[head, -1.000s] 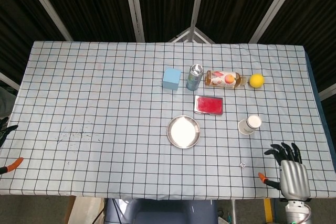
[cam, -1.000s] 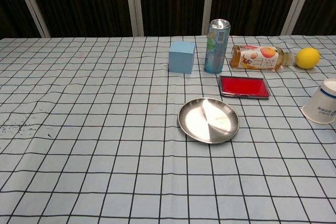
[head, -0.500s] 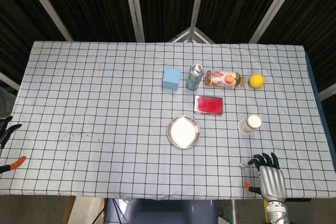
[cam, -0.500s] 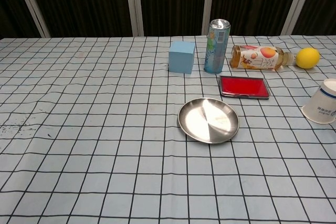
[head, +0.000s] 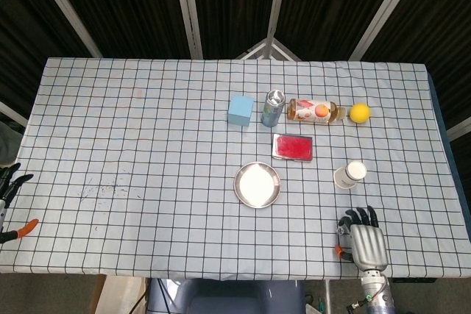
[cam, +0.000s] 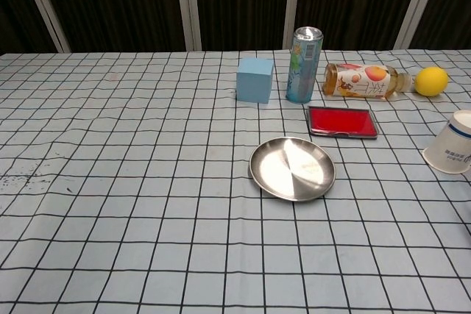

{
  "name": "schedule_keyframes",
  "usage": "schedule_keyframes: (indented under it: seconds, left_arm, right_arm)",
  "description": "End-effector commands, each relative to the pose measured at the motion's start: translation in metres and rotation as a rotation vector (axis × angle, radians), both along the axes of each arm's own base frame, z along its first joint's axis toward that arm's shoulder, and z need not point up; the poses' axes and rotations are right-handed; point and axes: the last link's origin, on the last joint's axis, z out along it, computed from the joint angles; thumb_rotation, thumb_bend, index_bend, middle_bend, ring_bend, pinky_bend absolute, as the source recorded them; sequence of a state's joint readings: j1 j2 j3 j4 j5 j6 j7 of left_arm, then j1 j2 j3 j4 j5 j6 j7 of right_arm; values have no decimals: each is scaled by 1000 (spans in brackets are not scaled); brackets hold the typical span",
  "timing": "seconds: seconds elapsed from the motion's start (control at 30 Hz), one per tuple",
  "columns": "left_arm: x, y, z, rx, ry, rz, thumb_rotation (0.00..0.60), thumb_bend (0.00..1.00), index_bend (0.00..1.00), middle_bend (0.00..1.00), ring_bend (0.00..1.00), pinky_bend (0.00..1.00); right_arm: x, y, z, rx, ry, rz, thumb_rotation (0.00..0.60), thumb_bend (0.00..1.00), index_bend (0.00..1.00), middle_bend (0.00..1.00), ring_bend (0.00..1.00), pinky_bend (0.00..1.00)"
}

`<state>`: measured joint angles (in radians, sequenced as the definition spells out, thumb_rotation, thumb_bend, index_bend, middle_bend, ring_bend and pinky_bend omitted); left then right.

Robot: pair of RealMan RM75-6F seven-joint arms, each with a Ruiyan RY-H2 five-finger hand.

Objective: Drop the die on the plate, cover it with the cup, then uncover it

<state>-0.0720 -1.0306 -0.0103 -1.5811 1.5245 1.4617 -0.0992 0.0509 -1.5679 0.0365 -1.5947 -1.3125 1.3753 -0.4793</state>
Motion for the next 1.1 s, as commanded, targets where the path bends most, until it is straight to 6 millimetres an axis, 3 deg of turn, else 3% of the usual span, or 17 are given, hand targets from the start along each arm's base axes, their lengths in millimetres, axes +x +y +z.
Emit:
schedule_keyframes:
  seconds: [0.03, 0.47, 1.1]
  left_arm:
    - [0, 0, 0, 1, 0, 1, 600, 294, 155, 0, 0, 24]
    - [0, 2, -3, -5, 12, 6, 600, 294, 155, 0, 0, 23]
    - [1, 4, -6, -14, 22, 7, 600, 294, 155, 0, 0, 24]
  right_arm:
    - [-1, -5, -2, 1, 5, -6, 600, 217, 430, 206, 108, 0]
    - [-11, -16, -1, -21, 18, -32, 600, 218, 448, 205, 108, 0]
    - [-5, -19, -10, -11, -2, -15, 600, 243, 519, 205, 108, 0]
